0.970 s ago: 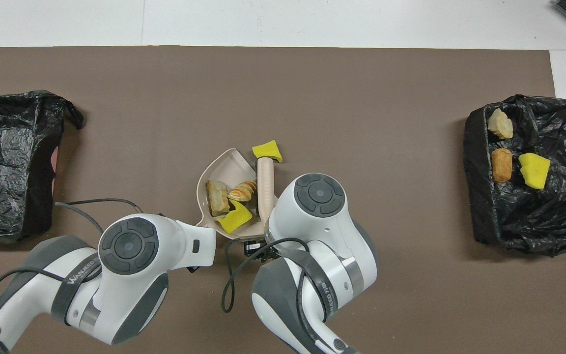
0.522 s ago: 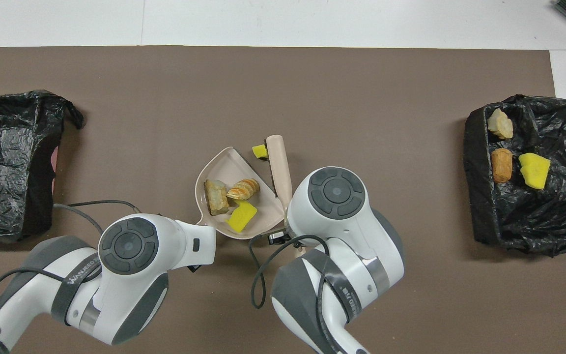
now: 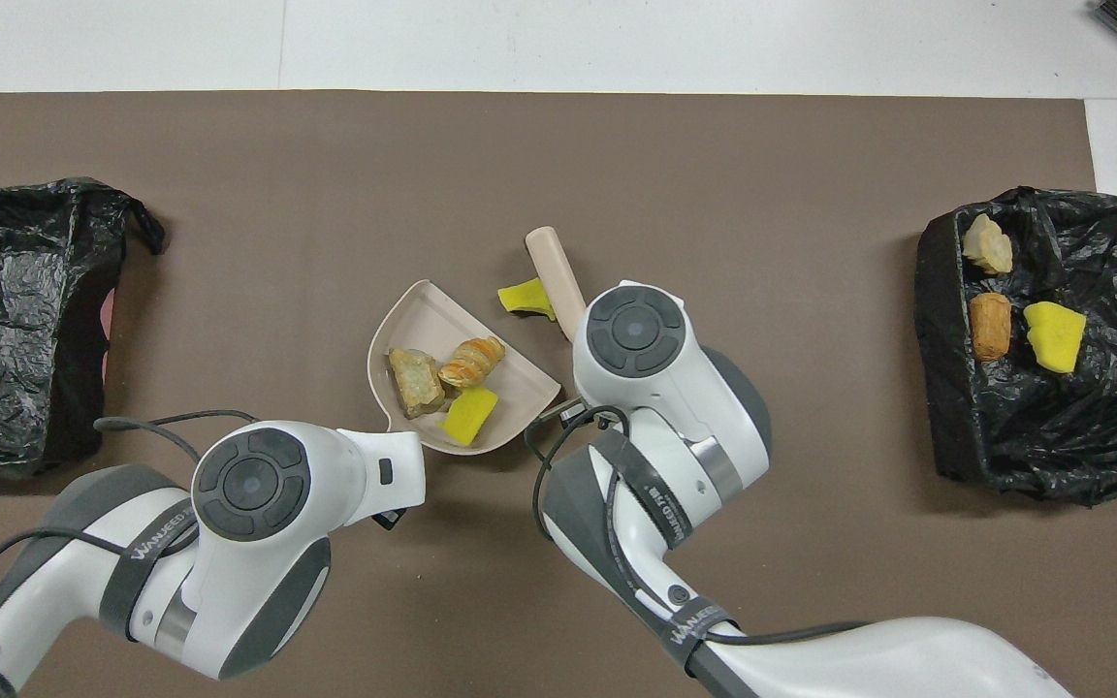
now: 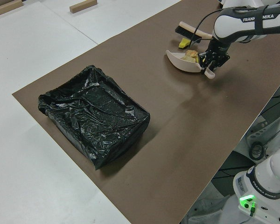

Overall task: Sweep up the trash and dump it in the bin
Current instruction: 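Push the pieces into the dustpan held by the left gripper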

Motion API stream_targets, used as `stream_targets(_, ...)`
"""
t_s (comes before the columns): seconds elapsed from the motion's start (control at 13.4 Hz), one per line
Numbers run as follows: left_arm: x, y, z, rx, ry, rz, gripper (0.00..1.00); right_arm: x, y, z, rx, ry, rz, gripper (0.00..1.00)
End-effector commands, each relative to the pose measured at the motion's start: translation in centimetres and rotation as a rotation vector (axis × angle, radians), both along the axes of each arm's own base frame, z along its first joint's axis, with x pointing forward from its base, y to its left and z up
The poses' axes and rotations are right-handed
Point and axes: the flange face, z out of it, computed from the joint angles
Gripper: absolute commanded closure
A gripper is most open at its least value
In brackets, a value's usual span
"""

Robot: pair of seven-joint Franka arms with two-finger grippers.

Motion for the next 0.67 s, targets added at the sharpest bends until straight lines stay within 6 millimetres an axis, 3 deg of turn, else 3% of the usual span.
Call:
stream_targets(0.0, -0.4, -0.1, 0.1, -0.020, -0.018, 0.014, 1.00, 0.0, 1.5, -0.7, -0.024, -0.010, 0.047, 1.00)
stream_targets(0.22, -0.4, -0.1, 0.1, -0.019, -0.016, 0.014, 1.00, -1.0, 2.5, -0.6, -0.014, 0.010, 0.050, 1.00)
stream_targets(0.6, -0.4, -0.1, 0.1, -0.020, -0.018, 0.014, 1.00, -6.5, 5.6, 0.6, -0.072, 0.137, 0.092, 1.00)
